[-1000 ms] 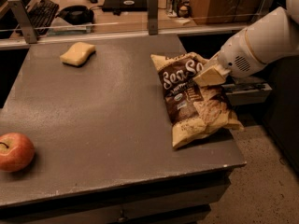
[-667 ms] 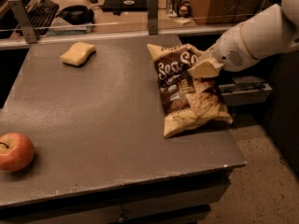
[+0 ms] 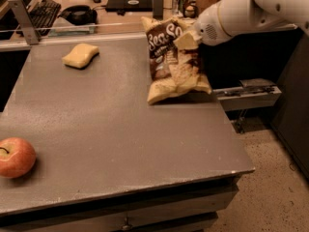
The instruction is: Move brown chip bag near sponge
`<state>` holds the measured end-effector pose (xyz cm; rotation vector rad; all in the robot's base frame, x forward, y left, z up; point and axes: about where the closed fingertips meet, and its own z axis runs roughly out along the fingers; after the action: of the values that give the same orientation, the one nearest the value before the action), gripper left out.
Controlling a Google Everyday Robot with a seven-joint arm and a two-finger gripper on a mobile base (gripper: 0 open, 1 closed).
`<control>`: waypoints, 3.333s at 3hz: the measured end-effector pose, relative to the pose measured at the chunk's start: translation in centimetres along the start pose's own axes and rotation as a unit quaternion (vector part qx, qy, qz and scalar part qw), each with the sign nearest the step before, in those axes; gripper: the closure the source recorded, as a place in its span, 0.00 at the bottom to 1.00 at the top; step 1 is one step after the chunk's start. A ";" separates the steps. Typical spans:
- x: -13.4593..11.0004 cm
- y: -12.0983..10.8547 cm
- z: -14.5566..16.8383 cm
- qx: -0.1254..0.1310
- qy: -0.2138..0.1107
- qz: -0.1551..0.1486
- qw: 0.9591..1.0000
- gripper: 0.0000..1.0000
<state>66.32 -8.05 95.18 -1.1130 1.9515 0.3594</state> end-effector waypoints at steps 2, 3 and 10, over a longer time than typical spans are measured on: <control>-4.5 -3.8 9.0 -0.012 -0.031 0.053 0.998 1.00; -5.3 -4.6 12.0 -0.010 -0.033 0.071 0.997 1.00; -10.0 -0.6 19.9 -0.100 -0.054 0.085 0.990 0.16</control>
Offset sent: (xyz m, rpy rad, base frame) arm 0.1240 0.0812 -0.0205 0.1479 0.0594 -0.0535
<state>79.83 9.17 90.97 -1.0314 1.9494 0.7065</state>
